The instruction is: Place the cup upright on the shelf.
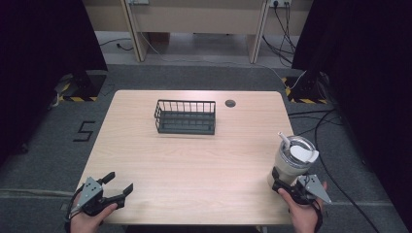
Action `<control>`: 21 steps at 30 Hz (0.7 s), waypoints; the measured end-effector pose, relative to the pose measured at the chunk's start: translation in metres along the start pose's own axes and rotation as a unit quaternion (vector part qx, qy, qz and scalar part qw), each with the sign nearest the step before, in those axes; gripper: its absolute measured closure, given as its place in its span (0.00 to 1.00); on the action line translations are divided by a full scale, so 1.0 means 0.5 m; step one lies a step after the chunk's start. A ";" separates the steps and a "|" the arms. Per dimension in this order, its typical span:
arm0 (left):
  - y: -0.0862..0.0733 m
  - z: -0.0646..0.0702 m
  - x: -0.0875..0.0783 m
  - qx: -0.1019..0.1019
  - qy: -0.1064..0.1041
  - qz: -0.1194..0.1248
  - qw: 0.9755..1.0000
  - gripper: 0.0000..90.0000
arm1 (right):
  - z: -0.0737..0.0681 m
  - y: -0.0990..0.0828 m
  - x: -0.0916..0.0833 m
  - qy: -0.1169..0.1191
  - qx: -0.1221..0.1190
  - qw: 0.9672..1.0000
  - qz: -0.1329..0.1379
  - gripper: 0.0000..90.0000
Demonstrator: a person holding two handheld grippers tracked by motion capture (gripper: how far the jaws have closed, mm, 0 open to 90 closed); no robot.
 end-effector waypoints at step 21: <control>-0.001 0.001 0.002 0.002 -0.001 -0.003 1.000 0.18 | 0.005 0.007 0.007 0.019 -0.007 1.000 0.002 0.11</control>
Point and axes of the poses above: each handheld gripper's, and its own axes: x roughly forward along the jaws, y roughly out of its top, z roughly to its right, the point moved 3 cm from there along x, roughly forward along the jaws, and after that the axes turned 7 degrees about -y, right-handed, at the moved point
